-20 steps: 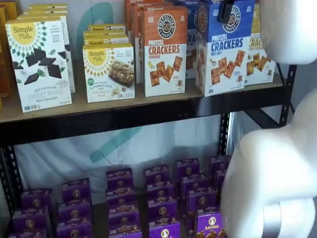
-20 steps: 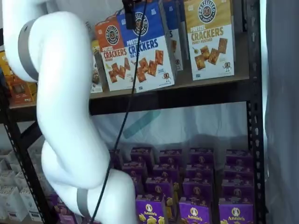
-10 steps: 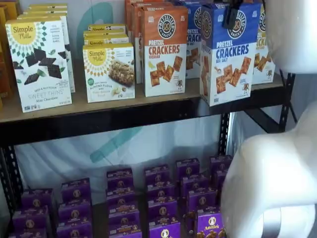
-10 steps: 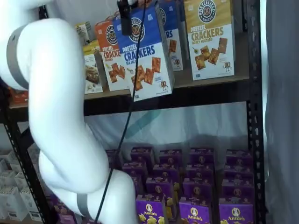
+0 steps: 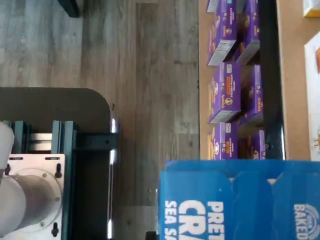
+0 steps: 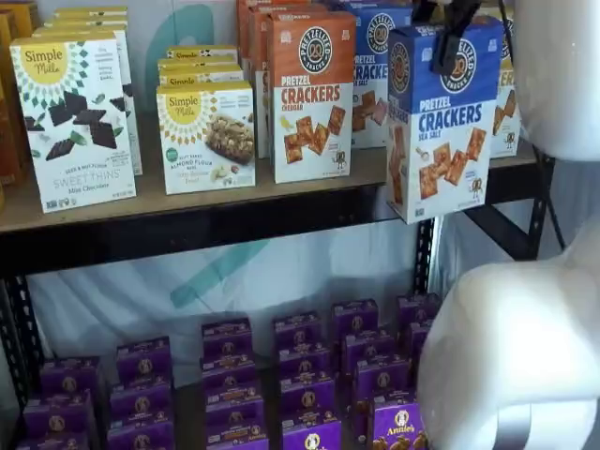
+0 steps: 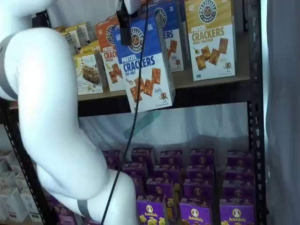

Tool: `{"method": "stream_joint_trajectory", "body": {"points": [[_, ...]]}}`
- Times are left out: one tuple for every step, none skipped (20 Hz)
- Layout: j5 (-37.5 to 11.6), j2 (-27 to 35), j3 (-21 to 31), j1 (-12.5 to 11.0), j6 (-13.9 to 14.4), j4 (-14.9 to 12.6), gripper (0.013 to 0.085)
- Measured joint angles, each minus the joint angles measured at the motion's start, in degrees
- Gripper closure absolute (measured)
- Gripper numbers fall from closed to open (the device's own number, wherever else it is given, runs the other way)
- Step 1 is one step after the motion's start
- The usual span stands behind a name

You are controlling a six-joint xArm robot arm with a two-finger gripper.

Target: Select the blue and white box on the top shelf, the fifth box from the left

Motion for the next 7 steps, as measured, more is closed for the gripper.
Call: {"method": "stream_joint_trajectory", "body": {"points": [[-0.19,-0.44,0.63,-0.04,-0.08,-0.01,0.033],[-0.35,-0.83,1.23,-0.08,-0.14,0.0,0.033],[-0.51,-1.29,1.96,-0.09,-0.21,-0.02,0.033],[-0.64,-1.66,2.55,-0.06,-0.24,-0.1,0.033],[-0.77,-2.01,3.13,0.01,-0.26,-0.2,0.033],[-0.89,-2.31,3.67,0.04,-0.29,-0.27,0.033],[-1.1,-2.77,4.47,0.06,-0.36,-0.31,0.033]]}}
